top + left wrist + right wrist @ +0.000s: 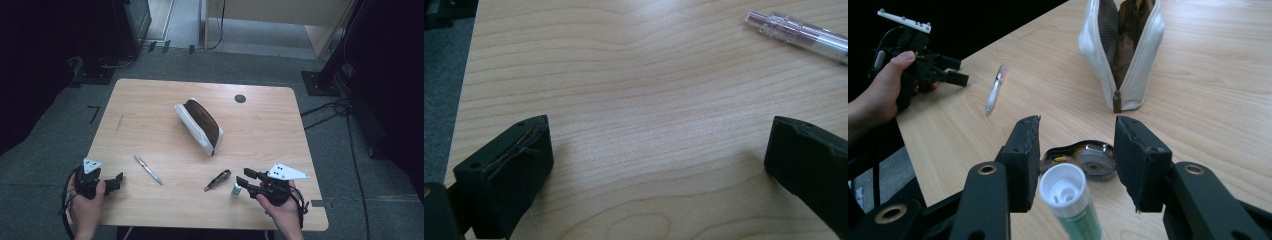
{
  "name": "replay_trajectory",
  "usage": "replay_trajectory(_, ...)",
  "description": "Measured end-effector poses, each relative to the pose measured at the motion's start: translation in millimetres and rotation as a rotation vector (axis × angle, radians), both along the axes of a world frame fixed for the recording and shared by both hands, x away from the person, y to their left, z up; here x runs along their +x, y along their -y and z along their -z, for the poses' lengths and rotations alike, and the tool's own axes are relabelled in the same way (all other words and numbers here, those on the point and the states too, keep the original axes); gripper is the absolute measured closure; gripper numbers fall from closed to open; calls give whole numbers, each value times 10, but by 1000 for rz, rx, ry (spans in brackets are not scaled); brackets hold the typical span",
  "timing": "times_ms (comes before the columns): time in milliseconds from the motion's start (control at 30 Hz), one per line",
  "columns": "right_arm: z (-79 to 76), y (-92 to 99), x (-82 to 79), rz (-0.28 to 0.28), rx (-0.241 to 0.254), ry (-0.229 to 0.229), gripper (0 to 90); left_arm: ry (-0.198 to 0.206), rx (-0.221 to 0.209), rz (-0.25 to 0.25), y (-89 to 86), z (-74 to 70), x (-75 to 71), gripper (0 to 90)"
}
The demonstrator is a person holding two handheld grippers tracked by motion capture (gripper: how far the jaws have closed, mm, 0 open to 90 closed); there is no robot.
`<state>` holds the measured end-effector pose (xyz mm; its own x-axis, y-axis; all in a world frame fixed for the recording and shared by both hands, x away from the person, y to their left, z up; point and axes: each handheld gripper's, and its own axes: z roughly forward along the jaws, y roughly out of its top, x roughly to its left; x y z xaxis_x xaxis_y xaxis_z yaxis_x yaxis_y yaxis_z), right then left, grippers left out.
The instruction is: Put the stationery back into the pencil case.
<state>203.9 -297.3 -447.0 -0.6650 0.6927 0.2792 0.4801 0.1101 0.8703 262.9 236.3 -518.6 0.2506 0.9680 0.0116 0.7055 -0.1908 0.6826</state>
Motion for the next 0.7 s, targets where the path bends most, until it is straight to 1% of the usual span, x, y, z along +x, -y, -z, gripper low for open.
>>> replay_trajectory(33,6,-7,-16,2,1,-10,540,0,0,0,0,0,0,0)
replay_trajectory(100,43,-22,-42,-6,5,-12,544,0,0,0,0,0,0,0)
replay_trajectory(333,109,-41,-99,-16,4,-11,550,0,0,0,0,0,0,0)
replay_trajectory(400,131,-42,-125,1,-5,2,556,0,0,0,0,0,0,0)
replay_trajectory(500,146,-43,-137,0,-9,12,559,0,0,0,0,0,0,0)
replay_trajectory(633,193,-69,-159,8,-39,12,567,0,0,1,0,0,0,0)
replay_trajectory(700,201,-70,-162,10,-43,8,570,0,0,0,0,0,0,0)
